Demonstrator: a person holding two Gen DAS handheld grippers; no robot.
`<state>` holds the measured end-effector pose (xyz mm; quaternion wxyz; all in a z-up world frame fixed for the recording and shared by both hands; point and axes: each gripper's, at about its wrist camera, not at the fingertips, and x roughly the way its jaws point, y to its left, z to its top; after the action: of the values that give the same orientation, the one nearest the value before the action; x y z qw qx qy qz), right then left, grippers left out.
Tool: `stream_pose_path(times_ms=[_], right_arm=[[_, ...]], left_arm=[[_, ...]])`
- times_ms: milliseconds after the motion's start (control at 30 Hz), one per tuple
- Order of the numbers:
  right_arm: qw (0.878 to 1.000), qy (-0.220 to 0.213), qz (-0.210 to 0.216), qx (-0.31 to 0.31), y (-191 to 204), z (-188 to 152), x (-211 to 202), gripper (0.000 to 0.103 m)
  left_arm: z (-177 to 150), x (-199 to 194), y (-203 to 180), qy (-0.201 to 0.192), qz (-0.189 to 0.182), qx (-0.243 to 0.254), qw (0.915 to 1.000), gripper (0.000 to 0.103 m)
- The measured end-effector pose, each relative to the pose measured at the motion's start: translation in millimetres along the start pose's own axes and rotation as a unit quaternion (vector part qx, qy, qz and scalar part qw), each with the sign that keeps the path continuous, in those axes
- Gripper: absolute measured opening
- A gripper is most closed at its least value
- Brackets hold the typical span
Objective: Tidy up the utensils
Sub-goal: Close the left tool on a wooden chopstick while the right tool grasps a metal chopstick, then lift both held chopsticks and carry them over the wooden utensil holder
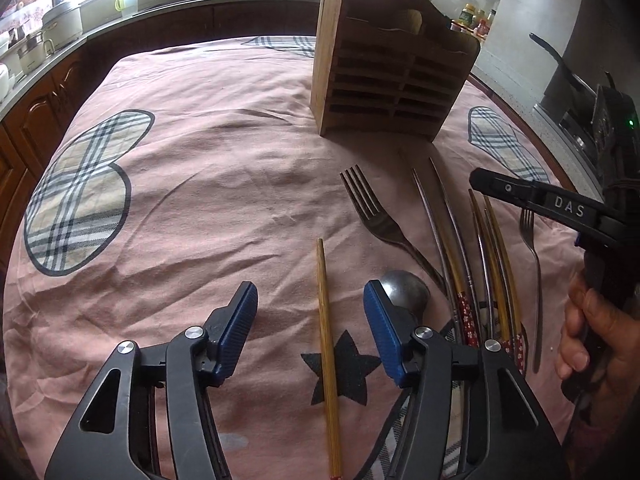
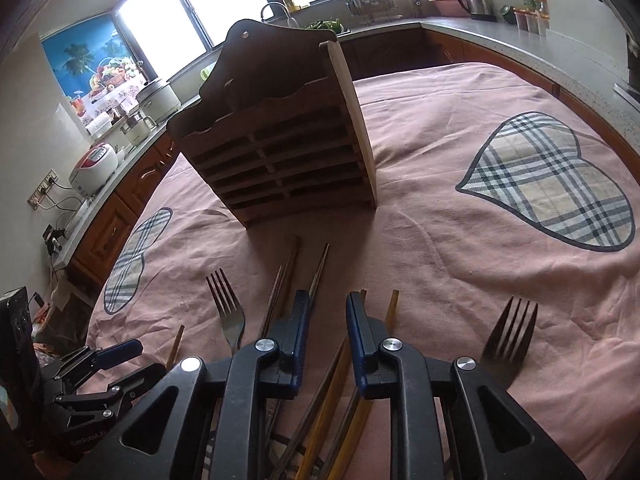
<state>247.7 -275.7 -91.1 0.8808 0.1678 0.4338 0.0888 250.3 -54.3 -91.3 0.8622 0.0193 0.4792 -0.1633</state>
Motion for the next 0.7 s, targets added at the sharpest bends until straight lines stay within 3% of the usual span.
stream_pose_path(times_ms=[267, 333, 467, 700], right_arm=[[0.999, 0.033, -0.009, -0.005, 4.0, 20.6, 45.2, 0.018], [0.999, 0.039, -0.013, -0.007, 3.9, 21.8, 54.9, 0.018], [0.999, 0.036, -0.014, -0.010, 5.8, 24.0, 57.3, 0.007], [0.999, 0.024, 0.014, 0.017, -2.6, 23.8, 42.0, 0.006]], left_arm=[[8.2, 20.7, -0.6, 0.020, -0.006, 0.005, 0.9998, 0.050], [11.3, 23.3, -1.5, 0.020, -0.002, 0.009, 0.9998, 0.043], [15.9, 28.7, -2.0, 0.019, 0.002, 0.016, 0.9997, 0.006], [15.8, 20.7, -0.5, 0.008, -0.023, 0.006, 0.9997, 0.005]])
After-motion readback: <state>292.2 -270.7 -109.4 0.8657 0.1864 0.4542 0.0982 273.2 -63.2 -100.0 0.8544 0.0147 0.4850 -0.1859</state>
